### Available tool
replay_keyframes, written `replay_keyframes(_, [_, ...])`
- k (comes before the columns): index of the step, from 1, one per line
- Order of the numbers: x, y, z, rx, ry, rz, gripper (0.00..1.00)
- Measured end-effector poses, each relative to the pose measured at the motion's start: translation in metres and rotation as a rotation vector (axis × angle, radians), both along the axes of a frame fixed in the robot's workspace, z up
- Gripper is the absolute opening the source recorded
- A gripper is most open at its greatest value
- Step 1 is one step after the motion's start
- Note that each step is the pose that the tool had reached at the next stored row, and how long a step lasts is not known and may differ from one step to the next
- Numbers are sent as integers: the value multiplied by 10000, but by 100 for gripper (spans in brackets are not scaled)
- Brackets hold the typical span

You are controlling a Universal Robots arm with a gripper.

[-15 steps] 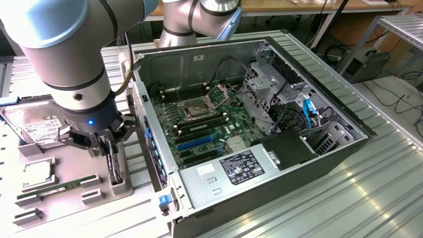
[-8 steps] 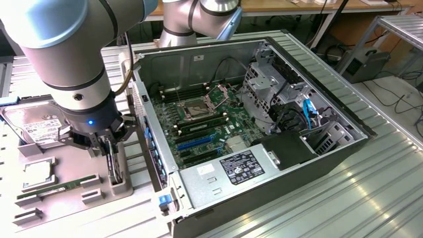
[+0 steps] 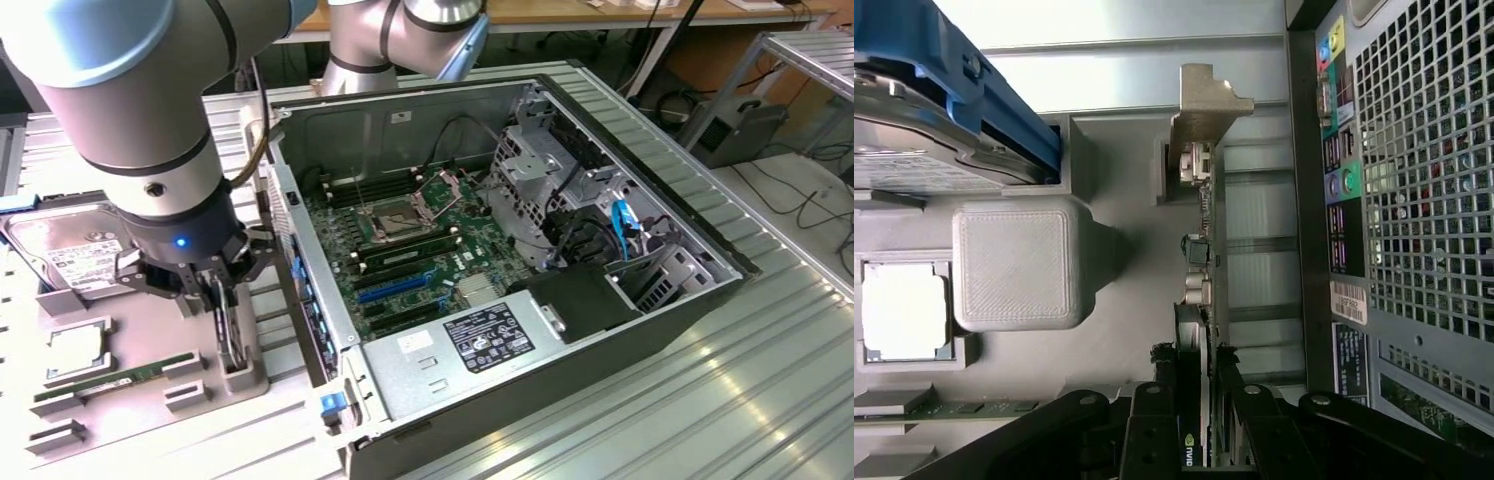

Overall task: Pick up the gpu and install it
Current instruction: 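Pick up the gpu and move the gpu toward the slot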

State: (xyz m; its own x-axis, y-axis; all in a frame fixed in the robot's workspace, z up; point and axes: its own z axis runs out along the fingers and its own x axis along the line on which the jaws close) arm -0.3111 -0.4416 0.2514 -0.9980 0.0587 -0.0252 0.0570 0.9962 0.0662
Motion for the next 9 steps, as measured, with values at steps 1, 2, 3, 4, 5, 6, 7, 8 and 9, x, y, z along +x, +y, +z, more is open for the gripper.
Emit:
replay_keyframes(1, [0,0,41,-1,0,0,26])
replay_keyframes(2, [1,0,78,-1,1,0,26])
replay_keyframes(3, [2,0,101,-1,1,0,26])
replay_keyframes(4, [4,0,133,0,0,0,26])
replay_keyframes(5, [6,0,172,0,0,0,26])
replay_keyframes(6, [7,0,207,-1,1,0,26])
replay_keyframes(7, [9,0,243,0,-1,0,26])
replay_keyframes(8, [10,0,307,-1,0,0,26])
replay_keyframes(9, [11,0,379,1,-1,0,26])
